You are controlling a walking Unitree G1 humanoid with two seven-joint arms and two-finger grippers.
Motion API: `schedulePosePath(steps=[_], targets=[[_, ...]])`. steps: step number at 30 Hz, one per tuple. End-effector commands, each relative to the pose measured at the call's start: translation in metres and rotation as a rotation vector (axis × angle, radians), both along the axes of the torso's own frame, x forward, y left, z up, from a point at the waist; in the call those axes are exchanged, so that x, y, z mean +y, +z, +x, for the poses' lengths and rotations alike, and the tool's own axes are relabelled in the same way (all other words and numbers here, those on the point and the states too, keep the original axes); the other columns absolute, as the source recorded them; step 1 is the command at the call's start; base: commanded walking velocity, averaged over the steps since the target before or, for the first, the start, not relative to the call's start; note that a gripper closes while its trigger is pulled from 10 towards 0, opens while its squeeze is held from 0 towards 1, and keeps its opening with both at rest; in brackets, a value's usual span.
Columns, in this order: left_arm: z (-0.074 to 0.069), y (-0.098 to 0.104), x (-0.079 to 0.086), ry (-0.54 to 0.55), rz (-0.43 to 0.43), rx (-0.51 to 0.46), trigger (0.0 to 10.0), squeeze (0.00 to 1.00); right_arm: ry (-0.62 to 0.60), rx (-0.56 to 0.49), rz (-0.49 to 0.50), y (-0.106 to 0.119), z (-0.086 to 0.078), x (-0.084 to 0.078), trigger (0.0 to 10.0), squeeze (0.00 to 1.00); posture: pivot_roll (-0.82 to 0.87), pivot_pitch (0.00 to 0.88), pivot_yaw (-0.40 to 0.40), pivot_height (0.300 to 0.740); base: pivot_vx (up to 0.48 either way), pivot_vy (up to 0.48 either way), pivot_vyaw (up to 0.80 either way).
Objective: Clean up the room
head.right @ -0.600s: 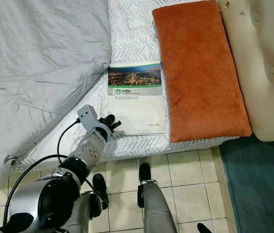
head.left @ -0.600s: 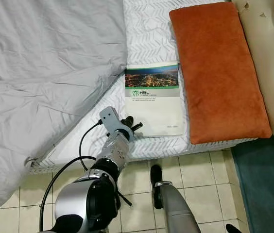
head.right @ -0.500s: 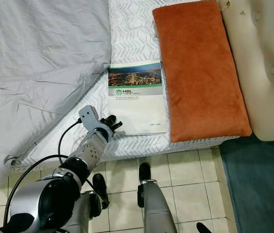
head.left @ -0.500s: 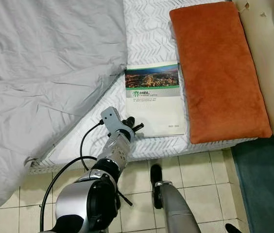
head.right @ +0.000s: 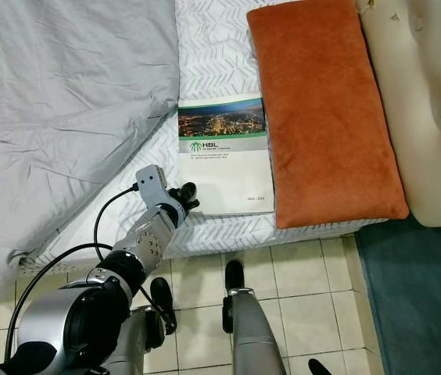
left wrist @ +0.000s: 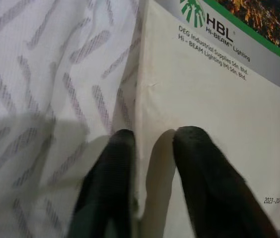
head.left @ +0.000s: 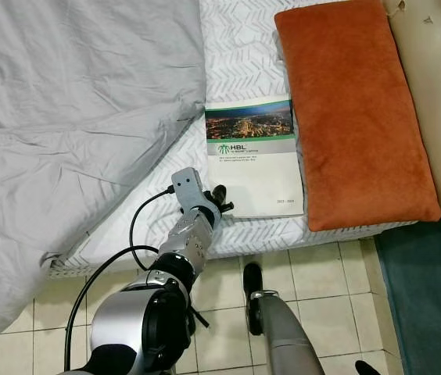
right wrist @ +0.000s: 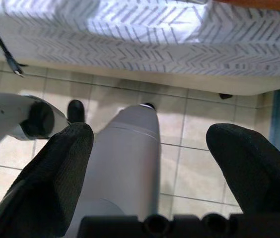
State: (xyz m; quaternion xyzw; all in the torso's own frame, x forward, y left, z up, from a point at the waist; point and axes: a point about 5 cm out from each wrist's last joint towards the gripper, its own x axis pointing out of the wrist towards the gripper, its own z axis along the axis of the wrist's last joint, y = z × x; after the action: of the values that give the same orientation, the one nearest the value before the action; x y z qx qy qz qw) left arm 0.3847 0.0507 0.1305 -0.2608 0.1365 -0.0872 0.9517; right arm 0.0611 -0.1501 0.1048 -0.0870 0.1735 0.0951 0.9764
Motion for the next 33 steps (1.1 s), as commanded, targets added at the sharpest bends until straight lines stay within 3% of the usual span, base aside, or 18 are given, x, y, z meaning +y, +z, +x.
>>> schedulePosePath(steps=[1,8,12,15,16,17,19,21,22,23,26,27,28,29,30,31,33], targets=[[-0.008,-0.015,-0.008,-0.033,0.006,0.06,10.0,1.0,0.018,0.074,0.039,-0.01,-0.011,0.006,10.0,0.0,-0.51,0.69,0.026,0.74,0.0,0.0,0.0],[-0.009,-0.017,-0.005,-0.049,0.033,0.051,10.0,1.0,0.025,0.081,0.037,-0.013,-0.01,0.006,10.0,0.0,-0.49,0.685,0.032,0.74,0.0,0.0,0.0],[-0.01,-0.013,-0.017,-0.071,0.012,0.048,10.0,1.0,0.032,0.09,0.027,-0.016,-0.012,0.003,10.0,0.0,-0.5,0.684,0.022,0.74,0.0,0.0,0.0],[-0.01,-0.014,-0.017,-0.079,0.037,0.039,10.0,1.0,0.032,0.082,0.024,-0.018,-0.008,0.003,10.0,0.0,-0.47,0.673,0.037,0.74,0.0,0.0,0.0],[-0.011,-0.017,-0.012,-0.104,0.128,0.011,10.0,1.0,0.031,0.066,0.028,-0.021,-0.002,0.003,10.0,0.0,-0.43,0.647,0.058,0.74,0.0,0.0,0.0],[-0.011,-0.017,-0.012,-0.104,0.128,0.011,10.0,1.0,0.031,0.066,0.028,-0.021,-0.002,0.003,10.0,0.0,-0.43,0.647,0.058,0.74,0.0,0.0,0.0],[-0.013,-0.024,-0.004,-0.142,0.265,-0.03,10.0,1.0,0.03,0.051,0.034,-0.029,0.008,0.002,10.0,0.0,-0.38,0.611,0.083,0.74,0.0,0.0,0.0],[-0.014,-0.027,0.005,-0.185,0.387,-0.094,10.0,1.0,0.028,0.037,0.045,-0.037,0.019,0.002,10.0,0.0,-0.34,0.558,0.098,0.74,0.0,0.0,0.0],[-0.015,-0.028,0.012,-0.222,0.46,-0.148,10.0,1.0,0.026,0.022,0.049,-0.04,0.028,0.002,10.0,0.0,-0.32,0.487,0.102,0.74,0.0,0.0,0.0],[-0.015,-0.028,0.012,-0.222,0.46,-0.148,10.0,1.0,0.026,0.022,0.049,-0.04,0.028,0.002,10.0,0.0,-0.32,0.487,0.102,0.74,0.0,0.0,0.0],[-0.017,-0.031,0.036,-0.282,0.617,-0.255,10.0,1.0,0.014,-0.014,0.05,-0.051,0.054,-0.003,10.0,0.0,-0.27,0.4,0.122,0.74,0.0,0.0,0.0],[-0.018,-0.032,0.044,-0.283,0.641,-0.268,10.0,1.0,0.0,-0.022,0.052,-0.057,0.065,-0.007,10.0,0.0,-0.24,0.355,0.135,0.74,0.0,0.0,0.0],[-0.018,-0.032,0.044,-0.283,0.641,-0.268,10.0,1.0,0.0,-0.022,0.052,-0.057,0.065,-0.007,10.0,0.0,-0.24,0.355,0.135,0.74,0.0,0.0,0.0],[-0.021,-0.033,0.065,-0.28,0.717,-0.321,10.0,1.0,-0.036,-0.059,0.056,-0.059,0.09,-0.016,10.0,0.0,-0.18,0.274,0.149,0.74,0.0,0.0,0.0],[-0.021,-0.033,0.065,-0.28,0.717,-0.321,10.0,1.0,-0.036,-0.059,0.056,-0.059,0.09,-0.016,10.0,0.0,-0.18,0.274,0.149,0.74,0.0,0.0,0.0],[-0.024,-0.031,0.086,-0.234,0.771,-0.365,10.0,1.0,-0.056,-0.109,0.049,-0.055,0.109,-0.023,10.0,0.0,-0.16,0.223,0.151,0.74,0.0,0.0,0.0],[-0.026,-0.032,0.09,-0.223,0.783,-0.374,10.0,1.0,-0.059,-0.12,0.047,-0.055,0.113,-0.025,10.0,0.0,-0.16,0.223,0.151,0.74,0.0,0.0,0.0]])
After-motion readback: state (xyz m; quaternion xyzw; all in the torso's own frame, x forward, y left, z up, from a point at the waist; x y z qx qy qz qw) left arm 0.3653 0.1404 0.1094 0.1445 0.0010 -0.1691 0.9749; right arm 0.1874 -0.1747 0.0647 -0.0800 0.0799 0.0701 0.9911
